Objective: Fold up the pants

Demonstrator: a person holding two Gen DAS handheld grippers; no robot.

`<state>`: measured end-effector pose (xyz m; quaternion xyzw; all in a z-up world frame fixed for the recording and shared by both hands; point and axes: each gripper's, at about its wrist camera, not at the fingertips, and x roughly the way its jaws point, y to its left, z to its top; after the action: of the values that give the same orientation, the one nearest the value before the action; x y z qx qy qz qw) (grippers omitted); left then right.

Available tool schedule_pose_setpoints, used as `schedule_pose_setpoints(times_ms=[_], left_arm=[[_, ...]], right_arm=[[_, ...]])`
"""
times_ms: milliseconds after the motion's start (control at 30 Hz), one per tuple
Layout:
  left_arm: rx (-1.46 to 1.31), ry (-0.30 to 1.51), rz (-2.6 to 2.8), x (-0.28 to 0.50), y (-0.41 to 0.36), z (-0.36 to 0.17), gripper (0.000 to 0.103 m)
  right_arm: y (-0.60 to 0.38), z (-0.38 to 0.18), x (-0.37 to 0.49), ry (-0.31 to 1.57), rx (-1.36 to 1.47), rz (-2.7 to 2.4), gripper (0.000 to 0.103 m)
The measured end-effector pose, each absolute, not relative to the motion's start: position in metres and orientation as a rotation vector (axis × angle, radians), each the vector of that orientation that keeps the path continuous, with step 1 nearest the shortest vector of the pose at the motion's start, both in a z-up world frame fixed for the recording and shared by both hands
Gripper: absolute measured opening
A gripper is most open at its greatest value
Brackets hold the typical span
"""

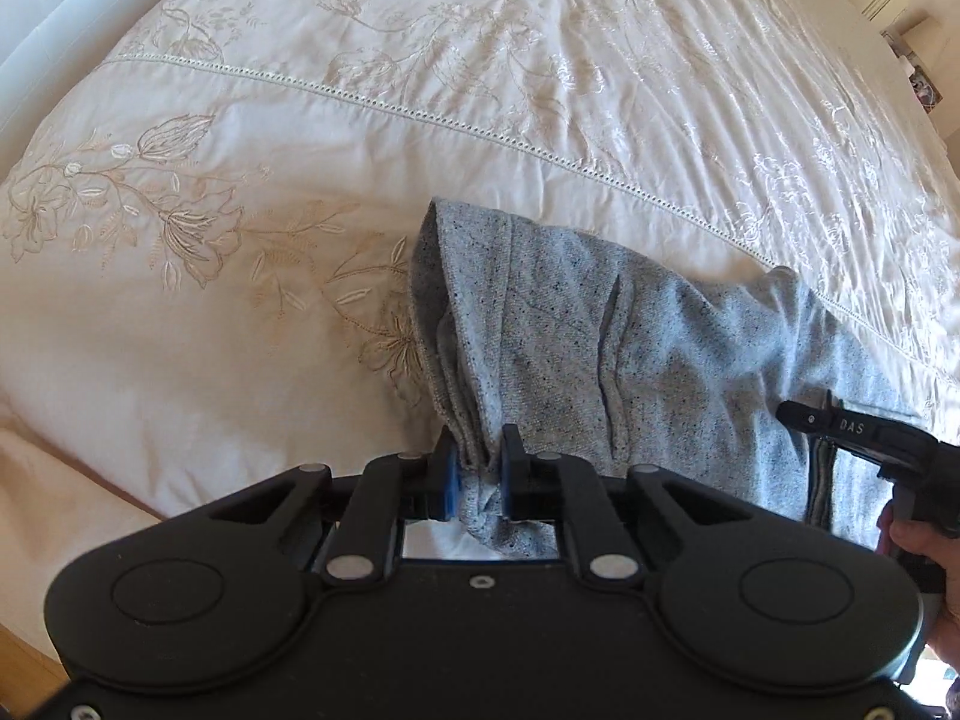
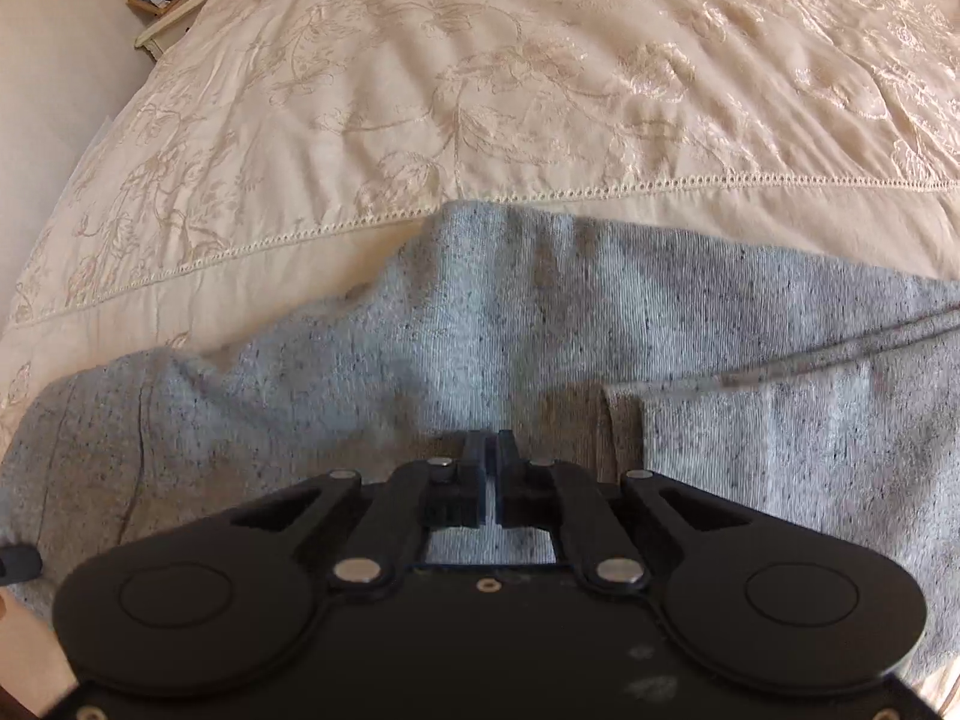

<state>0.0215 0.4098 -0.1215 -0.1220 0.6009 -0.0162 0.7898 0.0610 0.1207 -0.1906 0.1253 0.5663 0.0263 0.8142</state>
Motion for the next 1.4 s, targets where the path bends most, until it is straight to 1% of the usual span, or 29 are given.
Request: schedule_pose_setpoints(times_ms=[67, 100, 133, 167, 233, 300, 433, 533, 600, 633, 667, 733, 800, 1000, 1167, 1267, 1400], left_arm=[[-0.26, 1.326, -0.023, 0.018, 0.413, -0.131, 0.019], [-0.262, 1.337, -0.019, 0.017, 0.414, -0.136, 0.023], [-0.263, 1.348, -0.008, 0.017, 0.416, -0.143, 0.032], [-0.268, 1.352, -0.005, 0.017, 0.417, -0.147, 0.033], [-0.283, 1.372, 0.007, 0.017, 0.418, -0.155, 0.056], [-0.321, 1.394, 0.009, 0.014, 0.42, -0.161, 0.065], [-0.386, 1.421, 0.007, 0.005, 0.416, -0.176, 0.077], [-0.421, 1.419, 0.027, 0.007, 0.414, -0.186, 0.08], [-0.448, 1.409, 0.054, 0.012, 0.413, -0.189, 0.078], [-0.462, 1.395, 0.074, 0.014, 0.413, -0.189, 0.065], [-0.472, 1.383, 0.083, 0.015, 0.411, -0.187, 0.058], [-0.446, 1.346, 0.106, 0.014, 0.407, -0.175, 0.039], [-0.403, 1.305, 0.096, 0.006, 0.403, -0.161, 0.035], [-0.314, 1.22, 0.046, -0.015, 0.393, -0.126, 0.029], [-0.193, 1.134, 0.01, -0.015, 0.363, -0.105, 0.028], [-0.17, 1.098, 0.005, -0.015, 0.349, -0.094, 0.027], [-0.124, 1.037, -0.04, -0.018, 0.323, -0.067, 0.026]], right_arm=[[0.124, -0.194, 0.04, 1.225, 0.274, 0.064, 0.005], [0.127, -0.195, 0.023, 1.239, 0.273, 0.071, 0.005], [0.129, -0.195, 0.012, 1.246, 0.273, 0.072, 0.005], [0.131, -0.194, -0.002, 1.254, 0.275, 0.074, 0.005], [0.133, -0.195, -0.02, 1.269, 0.274, 0.079, 0.005], [0.135, -0.195, -0.03, 1.277, 0.269, 0.081, 0.005], [0.138, -0.196, -0.032, 1.29, 0.262, 0.088, 0.005], [0.137, -0.197, -0.028, 1.3, 0.271, 0.096, 0.005], [0.136, -0.197, -0.027, 1.299, 0.271, 0.103, 0.006], [0.133, -0.195, -0.03, 1.294, 0.271, 0.108, 0.006], [0.133, -0.193, -0.032, 1.29, 0.272, 0.114, 0.006], [0.132, -0.191, -0.034, 1.286, 0.272, 0.123, 0.006], [0.13, -0.19, -0.038, 1.286, 0.277, 0.126, 0.006], [0.136, -0.204, -0.049, 1.289, 0.228, 0.155, 0.005], [0.136, -0.215, -0.047, 1.287, 0.223, 0.166, 0.003], [0.131, -0.217, -0.048, 1.276, 0.225, 0.199, 0.002], [0.119, -0.216, -0.053, 1.269, 0.277, 0.233, 0.002]])
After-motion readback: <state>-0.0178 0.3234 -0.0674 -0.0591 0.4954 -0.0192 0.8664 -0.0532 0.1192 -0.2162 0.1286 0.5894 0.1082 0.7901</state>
